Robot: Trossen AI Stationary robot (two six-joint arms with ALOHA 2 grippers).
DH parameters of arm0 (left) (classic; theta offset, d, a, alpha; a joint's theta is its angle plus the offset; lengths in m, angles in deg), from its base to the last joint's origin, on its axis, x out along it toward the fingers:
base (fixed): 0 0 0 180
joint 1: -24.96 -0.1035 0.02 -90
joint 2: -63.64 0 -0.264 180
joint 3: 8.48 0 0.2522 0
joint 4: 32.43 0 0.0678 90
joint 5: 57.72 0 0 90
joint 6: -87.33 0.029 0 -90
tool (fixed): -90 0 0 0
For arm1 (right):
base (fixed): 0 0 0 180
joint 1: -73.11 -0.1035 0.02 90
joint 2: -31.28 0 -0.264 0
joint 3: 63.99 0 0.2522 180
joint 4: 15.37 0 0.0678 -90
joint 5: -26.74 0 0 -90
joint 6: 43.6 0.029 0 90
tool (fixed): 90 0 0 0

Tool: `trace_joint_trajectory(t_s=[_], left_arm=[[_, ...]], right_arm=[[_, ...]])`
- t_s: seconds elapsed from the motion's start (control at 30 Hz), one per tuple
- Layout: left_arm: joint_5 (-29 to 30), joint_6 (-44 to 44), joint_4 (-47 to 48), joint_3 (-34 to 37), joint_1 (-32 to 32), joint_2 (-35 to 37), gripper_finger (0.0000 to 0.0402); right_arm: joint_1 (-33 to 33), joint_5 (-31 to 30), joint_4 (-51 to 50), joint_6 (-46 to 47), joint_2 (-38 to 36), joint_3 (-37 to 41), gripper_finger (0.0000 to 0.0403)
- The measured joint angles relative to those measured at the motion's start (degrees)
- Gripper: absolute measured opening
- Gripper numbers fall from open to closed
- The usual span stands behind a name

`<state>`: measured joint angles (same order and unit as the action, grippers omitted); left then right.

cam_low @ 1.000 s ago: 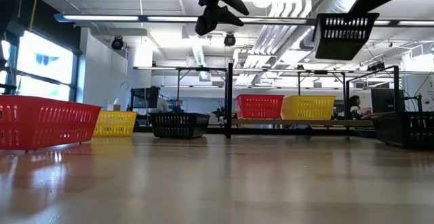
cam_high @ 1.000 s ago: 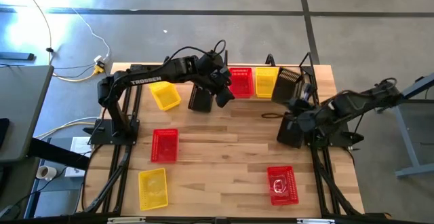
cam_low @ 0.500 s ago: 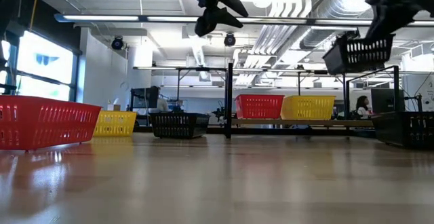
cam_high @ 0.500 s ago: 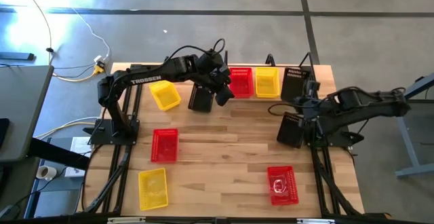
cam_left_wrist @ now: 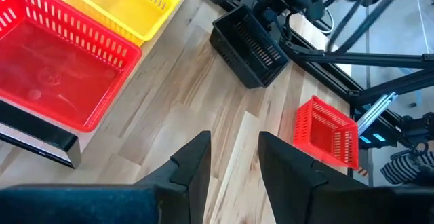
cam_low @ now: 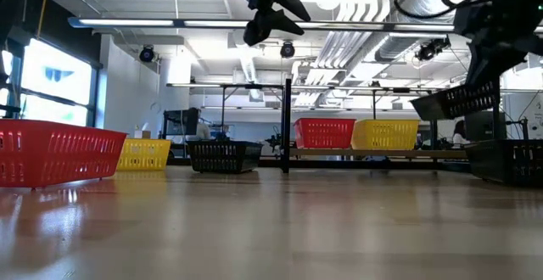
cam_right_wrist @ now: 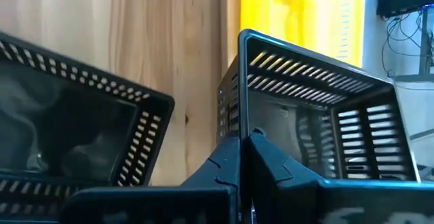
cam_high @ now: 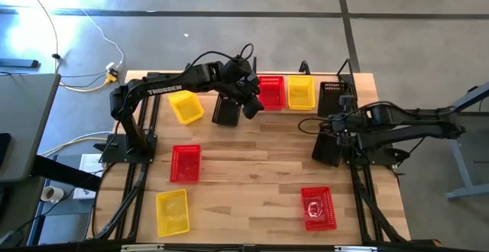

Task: Stack baskets on shelf by color
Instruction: Put the bottom black bin on the shelf

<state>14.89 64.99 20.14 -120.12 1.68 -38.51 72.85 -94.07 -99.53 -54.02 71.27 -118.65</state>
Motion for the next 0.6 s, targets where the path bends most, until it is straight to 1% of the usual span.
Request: trace_joint_trajectory(t_s=[0.17,0.37,0.6], left_arm=[[0.0,-0.1,0.0,0.0,0.0,0.0,0.0113],[0.0,-1.4,0.0,0.0,0.0,0.0,0.0113],[0.0,-1.5,-0.1,0.0,0.0,0.0,0.0113]], right_arm=[[1.8,-0.1,4.3,-0.6,0.0,2.7,0.0],[3.2,0.1,5.7,-0.5,0.0,3.4,0.0],[5.2,5.1,6.1,1.3,0.1,3.4,0.0]])
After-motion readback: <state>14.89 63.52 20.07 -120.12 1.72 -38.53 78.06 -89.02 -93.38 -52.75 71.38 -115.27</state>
